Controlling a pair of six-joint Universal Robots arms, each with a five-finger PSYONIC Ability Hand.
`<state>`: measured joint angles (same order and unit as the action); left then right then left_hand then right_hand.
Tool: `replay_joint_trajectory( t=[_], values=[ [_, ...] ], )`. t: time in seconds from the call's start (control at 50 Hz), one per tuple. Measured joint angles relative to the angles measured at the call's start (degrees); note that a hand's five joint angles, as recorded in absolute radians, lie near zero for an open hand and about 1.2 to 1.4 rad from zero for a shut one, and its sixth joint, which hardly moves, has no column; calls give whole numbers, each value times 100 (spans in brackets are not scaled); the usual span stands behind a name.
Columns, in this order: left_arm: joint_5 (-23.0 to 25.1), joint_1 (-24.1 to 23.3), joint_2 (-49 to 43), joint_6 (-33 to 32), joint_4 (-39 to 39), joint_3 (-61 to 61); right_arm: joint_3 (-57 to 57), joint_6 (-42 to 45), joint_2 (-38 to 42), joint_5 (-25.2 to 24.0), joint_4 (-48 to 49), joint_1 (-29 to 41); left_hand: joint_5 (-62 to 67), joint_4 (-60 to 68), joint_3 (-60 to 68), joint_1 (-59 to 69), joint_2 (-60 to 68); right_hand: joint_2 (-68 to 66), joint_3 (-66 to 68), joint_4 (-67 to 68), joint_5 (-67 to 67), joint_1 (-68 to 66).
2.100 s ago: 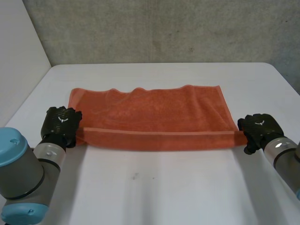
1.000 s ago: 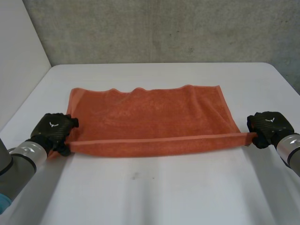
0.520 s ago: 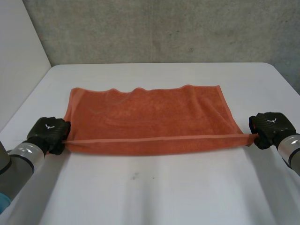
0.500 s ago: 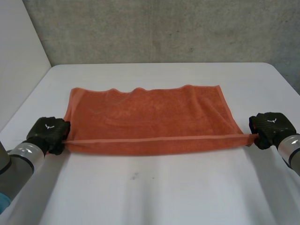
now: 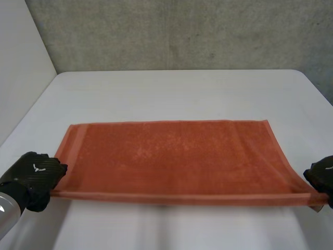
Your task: Fold the laundry
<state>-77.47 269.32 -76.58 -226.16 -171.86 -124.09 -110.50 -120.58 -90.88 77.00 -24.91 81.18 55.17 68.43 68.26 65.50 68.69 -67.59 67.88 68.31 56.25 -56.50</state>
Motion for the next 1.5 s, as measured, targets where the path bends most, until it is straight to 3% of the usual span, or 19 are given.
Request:
replay_joint_trajectory(
  t=[0.14,0.3,0.4,0.58,0.74,0.76,0.78,0.8,0.84,0.86,0.9,0.96,1.14,1.24,1.34,1.5],
  values=[
    [26,-78,-692,-29,-487,408,156,-303,297,-124,853,102,0,2,1,0,2,0,0,1,0,0],
    [-67,-434,-2208,-15,-1606,1404,1057,-1233,1557,40,1994,846,0,3,2,0,2,0,0,1,1,0],
    [-218,-717,-3509,-11,-2169,2432,1970,-1597,2537,457,2661,1189,0,4,3,0,3,0,0,1,16,0],
    [-513,-982,-5181,-11,-2753,4161,3717,-1752,4029,976,2983,1571,0,4,4,0,4,0,21,2,16,0],
    [-510,-1009,-5924,-2,-2865,5119,4794,-1747,4867,1060,3063,1717,-56,-81,-79,-84,-132,0,21,2,16,0],
    [-495,-1014,-5981,1,-2887,5188,4898,-1748,4951,1095,3069,1730,-588,-765,-756,-723,-884,53,-12,-34,-11,31],
    [-459,-1032,-6062,8,-2932,5275,5063,-1754,5079,1160,3083,1756,-2223,-2439,-2391,-2624,-2549,1109,-1003,-1033,-892,823],
    [-459,-1032,-6062,8,-2932,5275,5063,-1754,5079,1160,3083,1756,-2223,-2439,-2391,-2624,-2549,1109,-1003,-1033,-892,823],
    [-401,-1087,-6149,12,-3057,5336,5260,-1804,5244,1319,3099,1810,-4525,-4848,-4741,-4886,-4902,2832,-2838,-2879,-2593,2385],
    [-387,-1113,-6158,10,-3106,5324,5285,-1843,5269,1372,3102,1830,-4875,-5235,-5130,-5150,-5217,3717,-3608,-3650,-3357,3133],
    [-367,-1171,-6140,4,-3216,5249,5286,-1973,5275,1480,3107,1864,-5209,-5602,-5521,-5400,-5597,5131,-5101,-5144,-4839,4260],
    [-364,-1243,-6026,-3,-3346,5053,5159,-2245,5109,1578,3110,1895,-5237,-5673,-5589,-5400,-5704,5472,-5559,-5479,-5238,4441],
    [-443,-1270,-4919,63,-3428,3963,4182,-2874,3782,1491,3104,1837,-5237,-5673,-5589,-5400,-5707,5472,-5561,-5479,-5246,4441],
    [-457,-1202,-3926,307,-3410,3025,3188,-3043,2608,1146,3059,1799,-5237,-5673,-5589,-5400,-5707,5472,-5561,-5479,-5246,4441],
    [-457,-1174,-3224,1076,-3401,2333,2179,-3128,1832,743,3029,1540,-5237,-5673,-5589,-5400,-5707,5472,-5561,-5478,-5246,4441],
    [-471,-1083,-2933,2330,-3403,1938,1137,-3153,1580,118,3056,1021,-5237,-5673,-5589,-5400,-5707,5426,-5509,-5451,-5214,4418]
  ],
)
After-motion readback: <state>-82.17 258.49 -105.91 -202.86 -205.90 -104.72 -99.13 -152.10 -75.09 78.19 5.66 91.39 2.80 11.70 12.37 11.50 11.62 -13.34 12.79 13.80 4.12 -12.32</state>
